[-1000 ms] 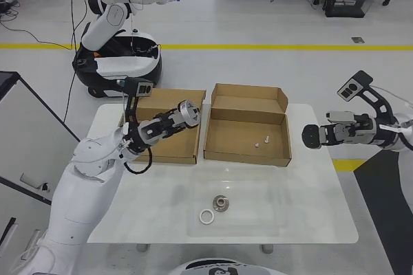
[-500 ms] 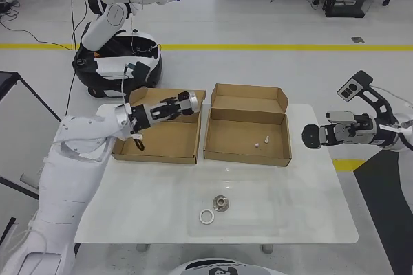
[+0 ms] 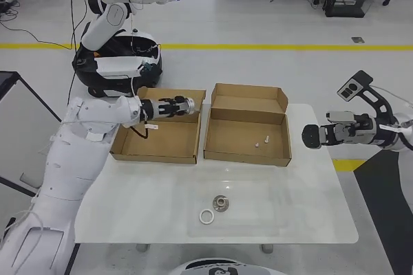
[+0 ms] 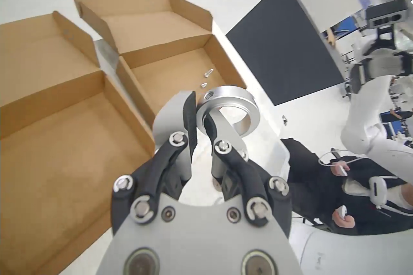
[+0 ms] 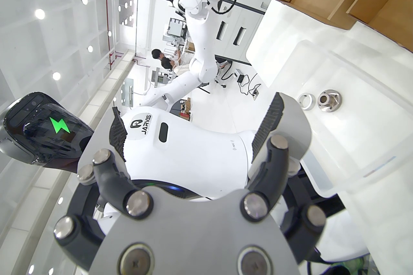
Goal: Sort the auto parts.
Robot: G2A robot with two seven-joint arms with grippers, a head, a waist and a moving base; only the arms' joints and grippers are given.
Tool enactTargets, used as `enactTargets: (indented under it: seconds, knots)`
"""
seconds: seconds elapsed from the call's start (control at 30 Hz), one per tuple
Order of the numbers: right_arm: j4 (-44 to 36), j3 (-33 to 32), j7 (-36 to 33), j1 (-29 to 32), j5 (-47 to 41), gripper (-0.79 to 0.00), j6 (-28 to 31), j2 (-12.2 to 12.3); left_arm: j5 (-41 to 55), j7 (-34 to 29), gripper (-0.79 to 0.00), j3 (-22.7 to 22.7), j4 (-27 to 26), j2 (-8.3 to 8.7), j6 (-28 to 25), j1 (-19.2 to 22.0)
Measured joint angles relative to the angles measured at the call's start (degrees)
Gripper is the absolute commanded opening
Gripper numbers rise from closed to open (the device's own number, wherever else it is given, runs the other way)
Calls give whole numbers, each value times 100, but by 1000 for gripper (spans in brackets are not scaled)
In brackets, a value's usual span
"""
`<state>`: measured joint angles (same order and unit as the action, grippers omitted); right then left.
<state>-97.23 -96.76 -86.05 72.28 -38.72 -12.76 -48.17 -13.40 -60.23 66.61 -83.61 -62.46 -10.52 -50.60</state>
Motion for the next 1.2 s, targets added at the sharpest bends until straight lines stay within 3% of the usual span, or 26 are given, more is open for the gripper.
enactTargets:
  seconds: [0.47, 0.8, 1.0, 1.2]
  knots:
    - [0, 0, 0, 0, 0, 0, 0, 0, -987, -656, -785, -893, 1414, -136, -587, 1117]
    - [0, 0, 0, 0, 0, 0, 0, 0, -1665, -773, -785, -1961, 2527, -479, -1044, 2040]
    - [0, 0, 0, 0, 0, 0, 0, 0, -1911, -749, -785, -2496, 3356, -705, -1311, 2293]
    - [0, 0, 0, 0, 0, 0, 0, 0, -2273, -666, -785, -2968, 3811, -921, -1539, 2403]
